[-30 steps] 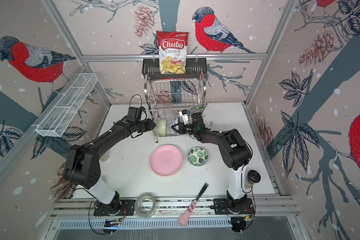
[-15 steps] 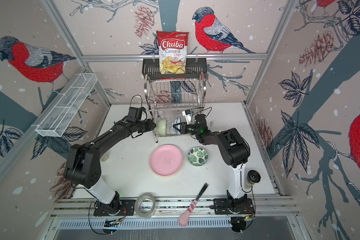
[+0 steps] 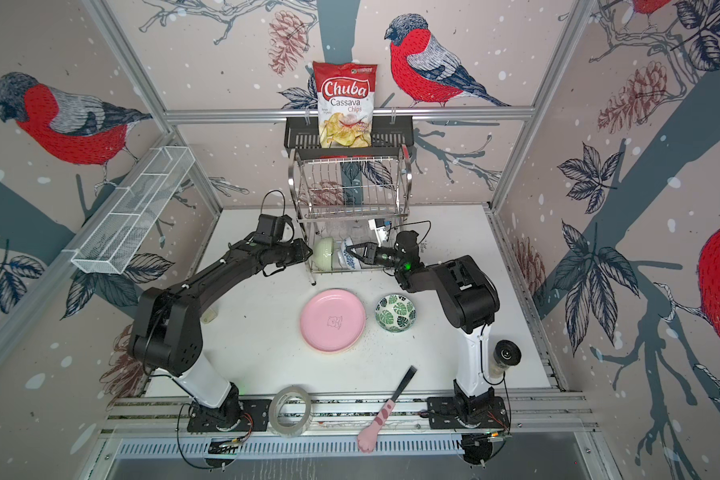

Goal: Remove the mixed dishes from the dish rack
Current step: 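Reach the right gripper back to the blue floral bowl in the rack, then grasp the blue floral bowl rim with the right gripper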

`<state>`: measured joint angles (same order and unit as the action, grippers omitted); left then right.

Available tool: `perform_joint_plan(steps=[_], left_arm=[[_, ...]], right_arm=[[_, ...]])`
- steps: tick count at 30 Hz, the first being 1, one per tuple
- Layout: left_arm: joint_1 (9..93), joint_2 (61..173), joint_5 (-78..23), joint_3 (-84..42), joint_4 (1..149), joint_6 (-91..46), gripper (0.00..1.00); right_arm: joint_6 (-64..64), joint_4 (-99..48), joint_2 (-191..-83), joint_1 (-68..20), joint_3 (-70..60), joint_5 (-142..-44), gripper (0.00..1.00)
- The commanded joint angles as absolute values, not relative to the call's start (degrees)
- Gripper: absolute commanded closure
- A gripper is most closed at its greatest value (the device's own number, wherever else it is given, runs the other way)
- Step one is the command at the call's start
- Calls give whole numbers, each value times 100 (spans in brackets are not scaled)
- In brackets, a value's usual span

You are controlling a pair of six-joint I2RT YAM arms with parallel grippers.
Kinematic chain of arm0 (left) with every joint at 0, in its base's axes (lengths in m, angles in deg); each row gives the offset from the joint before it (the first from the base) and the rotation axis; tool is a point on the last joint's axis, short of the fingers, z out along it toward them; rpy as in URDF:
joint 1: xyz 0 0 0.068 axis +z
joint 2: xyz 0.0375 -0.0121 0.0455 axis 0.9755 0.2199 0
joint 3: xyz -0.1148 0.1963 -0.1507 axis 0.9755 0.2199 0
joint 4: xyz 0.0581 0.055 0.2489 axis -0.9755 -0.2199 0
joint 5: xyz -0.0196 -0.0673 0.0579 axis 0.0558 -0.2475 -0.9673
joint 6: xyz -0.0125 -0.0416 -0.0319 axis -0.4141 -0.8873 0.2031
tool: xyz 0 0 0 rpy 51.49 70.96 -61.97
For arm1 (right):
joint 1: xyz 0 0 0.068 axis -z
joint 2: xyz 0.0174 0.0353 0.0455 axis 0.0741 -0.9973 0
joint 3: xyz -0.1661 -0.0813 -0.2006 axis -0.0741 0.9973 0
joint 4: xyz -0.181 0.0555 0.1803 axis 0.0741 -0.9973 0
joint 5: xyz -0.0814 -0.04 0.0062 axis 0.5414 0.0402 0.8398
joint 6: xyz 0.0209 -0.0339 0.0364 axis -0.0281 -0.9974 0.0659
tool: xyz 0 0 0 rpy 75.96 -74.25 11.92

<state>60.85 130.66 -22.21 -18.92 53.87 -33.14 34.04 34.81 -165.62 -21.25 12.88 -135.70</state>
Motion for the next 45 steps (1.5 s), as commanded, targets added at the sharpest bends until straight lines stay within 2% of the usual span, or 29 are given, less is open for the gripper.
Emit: perform_joint_plan(steps=[1, 4, 7, 8, 15, 17, 20, 23, 32, 45], left_arm=[[6082, 13063, -2305, -1904, 5357, -3235, 68], [6084, 13074, -2305, -1902, 5361, -3234, 68], [6085, 13079, -2259, -1876, 5396, -3241, 68], [6086, 13079, -2250, -1866, 5402, -3246, 68], [6081, 13109, -2231, -1926, 5399, -3245, 68], [6086, 13120, -2221, -1950, 5398, -3246, 68], [6081, 13115, -2215, -1971, 5381, -3239, 68], [6085, 13119, -2213, -1976, 5366, -3235, 68], [6082, 13131, -2189, -2025, 5336, -3236, 68], [6078, 13187, -2143, -2036, 5337, -3212, 68]], right_arm=[[3652, 4101, -16344, -2133, 1332, -13808, 84], [3413, 3796, -16164, -2133, 1378, -13764, 85], [3066, 3299, -16064, -2133, 1383, -13645, 98], [2993, 3197, -16062, -2133, 1395, -13609, 100], [2413, 2349, -16011, -2165, 1394, -13328, 100], [1807, 1538, -15887, -2217, 1265, -13092, 96], [676, 92, -15693, -2378, 987, -12546, 79], [-225, -965, -15573, -2557, 732, -12023, 72], [-2121, -2873, -15578, -3035, 12, -10708, 67], [-2669, -3383, -15783, -3322, -629, -10241, 62]])
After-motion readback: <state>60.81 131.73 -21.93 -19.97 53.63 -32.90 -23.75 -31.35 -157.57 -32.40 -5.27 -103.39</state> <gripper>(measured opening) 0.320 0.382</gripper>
